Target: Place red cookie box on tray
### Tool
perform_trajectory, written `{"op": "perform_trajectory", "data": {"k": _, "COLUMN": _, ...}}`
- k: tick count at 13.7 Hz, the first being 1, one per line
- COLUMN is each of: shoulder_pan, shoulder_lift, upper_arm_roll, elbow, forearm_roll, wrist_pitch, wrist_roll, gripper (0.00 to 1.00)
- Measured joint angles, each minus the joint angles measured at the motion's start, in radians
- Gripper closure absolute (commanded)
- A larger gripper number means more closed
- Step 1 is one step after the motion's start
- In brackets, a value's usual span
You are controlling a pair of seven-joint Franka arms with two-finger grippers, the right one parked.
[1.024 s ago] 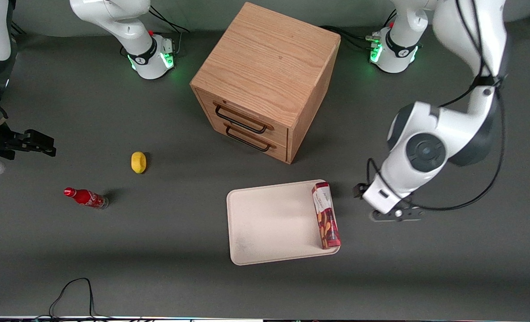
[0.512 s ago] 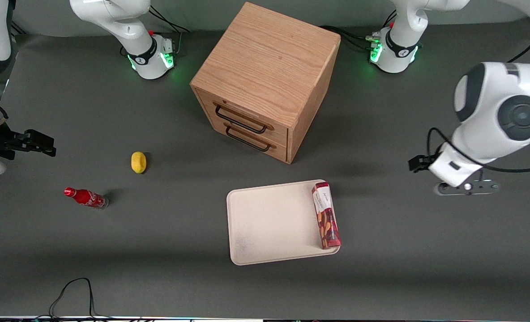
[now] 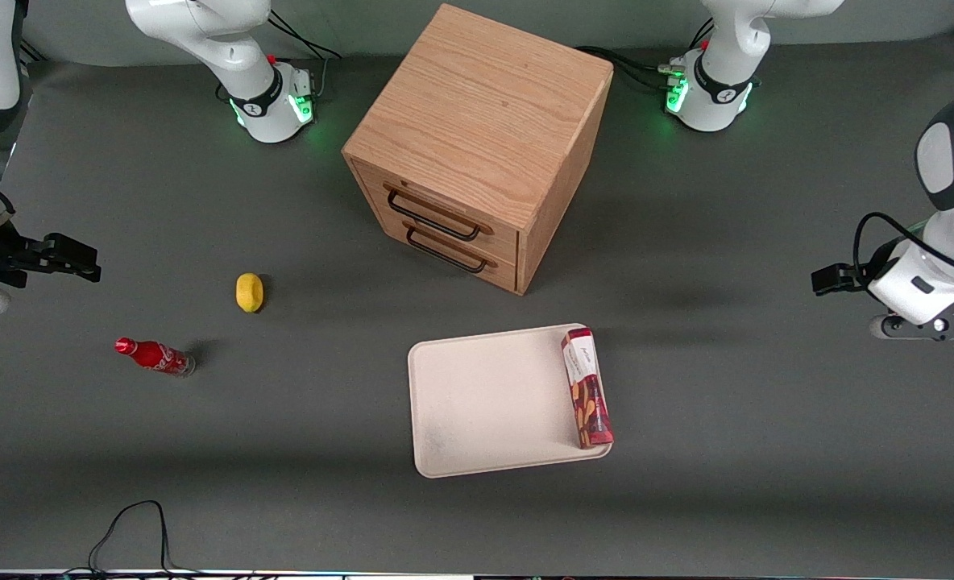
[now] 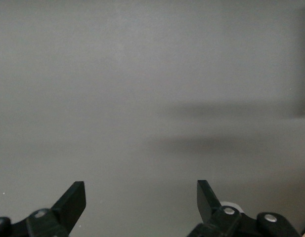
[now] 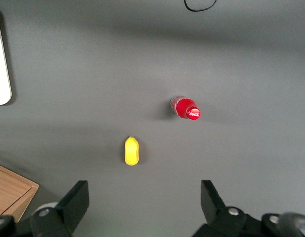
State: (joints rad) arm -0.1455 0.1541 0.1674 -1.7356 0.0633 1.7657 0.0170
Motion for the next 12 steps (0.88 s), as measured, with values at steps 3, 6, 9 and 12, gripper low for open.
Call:
{"op": "perform_trajectory", "data": {"k": 3, "shoulder_pan": 0.003, "shoulder_lift": -0.038, "upper_arm_roll": -0.002, "elbow": 0.003, "forearm_roll": -0.002, "wrist_pitch": -0.048, "wrist_roll": -0.005, "gripper": 0.00}}
{"op": "perform_trajectory", "data": {"k": 6, "shoulder_pan": 0.001, "shoulder_lift": -0.116, "upper_arm_roll": -0.007, "elbow": 0.004, "forearm_roll": -0.003, "wrist_pitch": -0.122, "wrist_roll": -0.015, "gripper": 0.00}}
{"op": "perform_trajectory", "data": {"k": 9, "shoulder_pan": -0.018, "shoulder_lift": -0.148, "upper_arm_roll": -0.011, "elbow": 0.019, "forearm_roll": -0.004, "wrist_pitch": -0.148, "wrist_roll": -0.054, "gripper": 0.00}}
{"op": "perform_trajectory", "data": {"k": 12, "shoulder_pan": -0.040, "shoulder_lift": -0.148, "upper_arm_roll": -0.012, "elbow": 0.031, "forearm_roll": -0.004, "wrist_pitch": -0.149, "wrist_roll": -0.080, "gripper": 0.00}}
